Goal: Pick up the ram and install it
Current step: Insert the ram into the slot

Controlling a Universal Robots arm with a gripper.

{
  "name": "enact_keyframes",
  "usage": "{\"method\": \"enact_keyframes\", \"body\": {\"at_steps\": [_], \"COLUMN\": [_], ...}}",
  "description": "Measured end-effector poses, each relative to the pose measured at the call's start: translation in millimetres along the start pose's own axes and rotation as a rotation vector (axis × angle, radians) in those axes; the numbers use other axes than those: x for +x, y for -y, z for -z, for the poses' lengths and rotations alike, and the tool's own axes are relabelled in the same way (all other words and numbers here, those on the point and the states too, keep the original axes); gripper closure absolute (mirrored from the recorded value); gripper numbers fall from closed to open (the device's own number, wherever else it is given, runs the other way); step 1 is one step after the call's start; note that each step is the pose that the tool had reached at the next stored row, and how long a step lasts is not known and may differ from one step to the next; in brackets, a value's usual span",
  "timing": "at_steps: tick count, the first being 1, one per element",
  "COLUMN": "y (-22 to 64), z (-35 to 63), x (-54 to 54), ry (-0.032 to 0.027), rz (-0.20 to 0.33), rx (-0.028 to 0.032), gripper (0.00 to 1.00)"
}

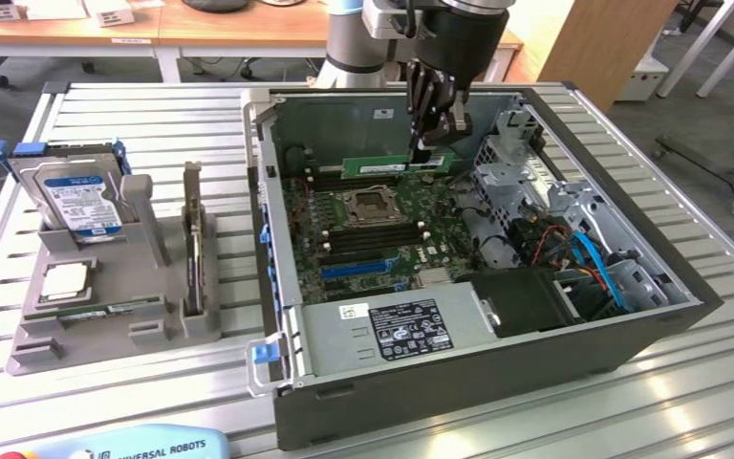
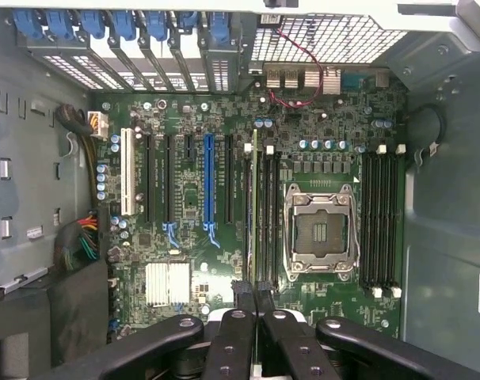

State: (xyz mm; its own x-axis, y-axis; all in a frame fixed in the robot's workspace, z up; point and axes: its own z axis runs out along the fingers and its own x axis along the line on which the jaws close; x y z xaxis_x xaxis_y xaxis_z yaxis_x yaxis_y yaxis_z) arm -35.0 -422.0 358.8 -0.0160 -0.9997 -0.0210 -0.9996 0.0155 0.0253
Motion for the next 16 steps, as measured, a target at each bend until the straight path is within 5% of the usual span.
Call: {"method": "enact_keyframes", "body": {"at_steps": [16], "y": [0.3], "z": [-11.9], "x": [0.2], "ry": [0.0001], "rz": [0.0], "rx": [0.0], "gripper": [0.89]}}
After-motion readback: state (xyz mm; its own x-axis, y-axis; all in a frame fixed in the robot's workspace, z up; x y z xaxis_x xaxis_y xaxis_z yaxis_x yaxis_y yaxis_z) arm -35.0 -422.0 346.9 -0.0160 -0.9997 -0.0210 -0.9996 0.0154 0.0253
